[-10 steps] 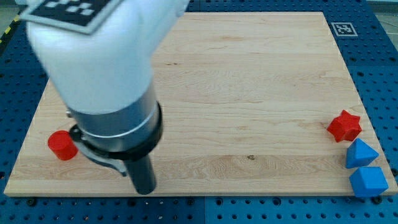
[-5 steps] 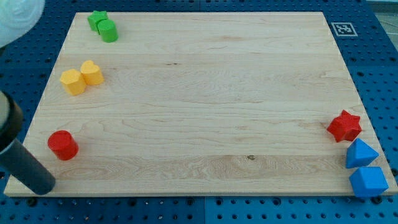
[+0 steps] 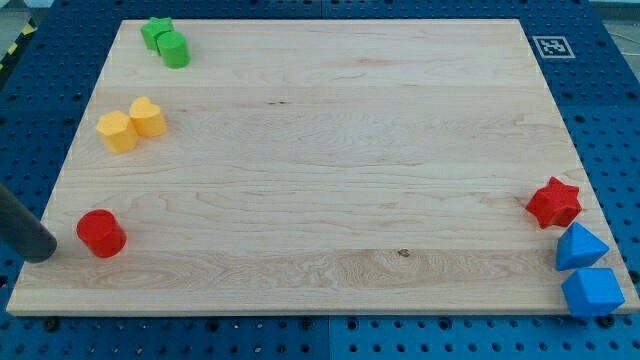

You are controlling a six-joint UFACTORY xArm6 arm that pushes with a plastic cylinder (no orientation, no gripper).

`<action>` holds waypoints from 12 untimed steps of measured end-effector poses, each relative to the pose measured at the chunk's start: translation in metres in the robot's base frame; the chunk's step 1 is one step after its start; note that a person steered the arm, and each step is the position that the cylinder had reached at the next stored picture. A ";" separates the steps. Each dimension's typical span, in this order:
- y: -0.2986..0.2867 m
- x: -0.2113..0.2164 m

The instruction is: Move the red circle right horizontally towards the red star

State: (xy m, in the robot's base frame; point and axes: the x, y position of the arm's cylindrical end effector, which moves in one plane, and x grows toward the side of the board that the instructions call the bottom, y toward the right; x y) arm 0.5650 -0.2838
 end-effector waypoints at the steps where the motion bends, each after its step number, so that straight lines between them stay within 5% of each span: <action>1: 0.032 -0.006; 8: 0.164 0.002; 12: 0.191 -0.001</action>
